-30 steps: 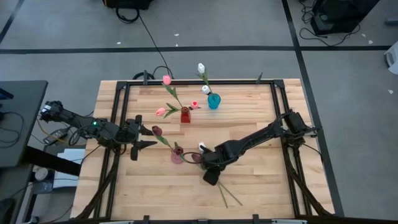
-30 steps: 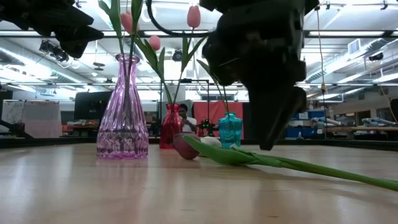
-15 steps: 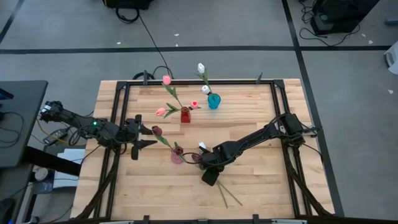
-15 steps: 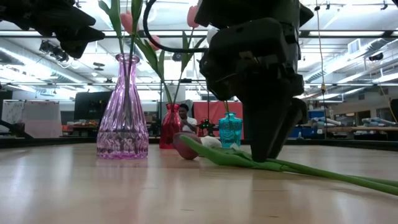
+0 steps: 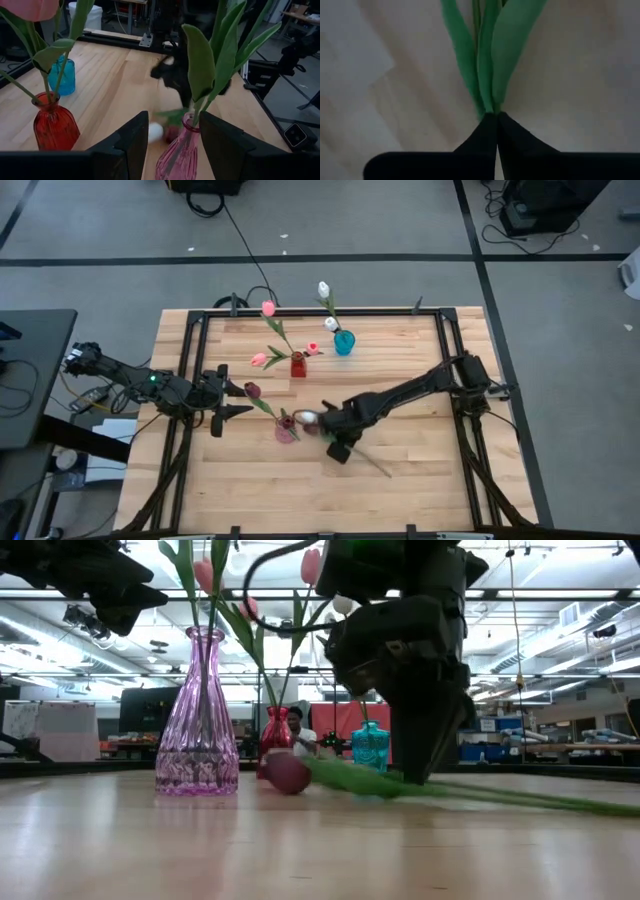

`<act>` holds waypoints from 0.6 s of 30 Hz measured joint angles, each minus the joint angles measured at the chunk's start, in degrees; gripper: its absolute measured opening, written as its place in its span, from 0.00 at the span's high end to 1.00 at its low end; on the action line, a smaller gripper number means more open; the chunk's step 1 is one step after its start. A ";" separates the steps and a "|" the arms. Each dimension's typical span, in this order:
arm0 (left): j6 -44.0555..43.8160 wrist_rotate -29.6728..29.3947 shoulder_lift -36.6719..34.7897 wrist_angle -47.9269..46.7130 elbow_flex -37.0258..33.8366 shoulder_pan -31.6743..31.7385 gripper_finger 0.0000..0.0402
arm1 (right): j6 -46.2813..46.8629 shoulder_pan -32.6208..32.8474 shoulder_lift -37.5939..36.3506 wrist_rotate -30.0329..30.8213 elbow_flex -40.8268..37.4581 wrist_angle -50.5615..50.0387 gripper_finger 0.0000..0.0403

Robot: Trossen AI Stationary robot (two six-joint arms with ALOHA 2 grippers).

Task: Sort flowers into vase by color
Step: Put the white flower into the blue vase

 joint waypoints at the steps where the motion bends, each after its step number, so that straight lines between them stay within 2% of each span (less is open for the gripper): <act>1: -0.02 0.00 0.00 0.02 0.00 0.00 0.55 | -0.94 -0.91 -0.79 0.27 0.00 -1.33 0.95; 9: -1.08 -0.03 0.02 0.31 0.00 0.00 0.55 | -7.93 -7.30 -5.48 4.31 0.00 -7.46 0.97; 15: -1.47 -0.09 0.15 0.22 0.00 0.00 0.55 | -9.81 -9.27 -6.74 5.07 0.03 -8.41 0.95; 18: -1.31 -0.12 0.18 0.09 0.00 0.00 0.55 | -11.12 -9.32 -6.71 8.68 -0.32 -9.59 0.95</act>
